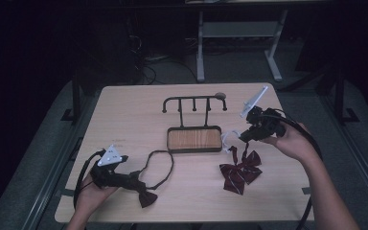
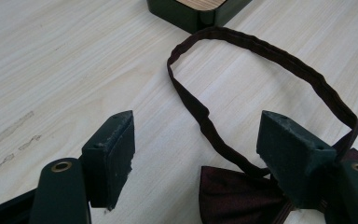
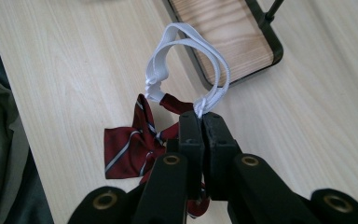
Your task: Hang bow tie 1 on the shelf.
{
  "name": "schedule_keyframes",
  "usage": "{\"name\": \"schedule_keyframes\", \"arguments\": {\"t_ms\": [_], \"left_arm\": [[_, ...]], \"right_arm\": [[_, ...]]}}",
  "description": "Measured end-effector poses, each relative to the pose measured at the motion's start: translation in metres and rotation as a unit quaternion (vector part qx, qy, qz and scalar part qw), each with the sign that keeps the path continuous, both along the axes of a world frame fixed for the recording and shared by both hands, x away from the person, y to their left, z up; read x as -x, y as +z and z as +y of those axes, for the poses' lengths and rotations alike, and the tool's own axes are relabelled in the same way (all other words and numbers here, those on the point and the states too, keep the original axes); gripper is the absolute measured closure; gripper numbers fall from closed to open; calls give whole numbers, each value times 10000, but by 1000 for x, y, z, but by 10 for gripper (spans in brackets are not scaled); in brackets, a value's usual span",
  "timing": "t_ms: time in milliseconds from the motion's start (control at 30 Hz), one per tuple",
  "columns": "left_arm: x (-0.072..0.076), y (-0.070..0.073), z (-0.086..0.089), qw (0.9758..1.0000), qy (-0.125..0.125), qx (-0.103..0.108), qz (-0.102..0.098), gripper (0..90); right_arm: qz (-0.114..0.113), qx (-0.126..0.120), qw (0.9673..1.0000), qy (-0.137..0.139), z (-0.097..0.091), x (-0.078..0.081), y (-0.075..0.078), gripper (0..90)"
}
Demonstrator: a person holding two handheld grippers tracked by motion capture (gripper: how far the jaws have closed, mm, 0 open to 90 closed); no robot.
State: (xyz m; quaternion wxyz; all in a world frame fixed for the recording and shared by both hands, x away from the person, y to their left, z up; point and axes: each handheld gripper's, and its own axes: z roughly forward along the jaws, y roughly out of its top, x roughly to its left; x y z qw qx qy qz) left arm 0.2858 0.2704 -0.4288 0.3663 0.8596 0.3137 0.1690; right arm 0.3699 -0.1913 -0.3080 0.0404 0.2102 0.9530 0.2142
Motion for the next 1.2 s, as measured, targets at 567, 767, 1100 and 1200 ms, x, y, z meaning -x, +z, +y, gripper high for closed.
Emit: {"name": "schedule_keyframes", "arguments": {"t_ms": [567, 767, 1100, 1200], "left_arm": [[0, 1, 1, 10000, -26, -15, 6, 282], [0, 0, 1, 10000, -9, 22, 10, 282], [0, 1, 1, 10000, -7, 24, -13, 282], [0, 1, 2, 10000, -7, 23, -30, 282]], "right_arm": [[-71, 42, 10000, 36, 9, -10, 24, 871], [-118, 28, 9999, 39, 13, -16, 33, 871], [-166, 109, 9998, 16, 20, -23, 42, 871], [-169, 132, 9998, -4, 21, -27, 44, 871]]}}
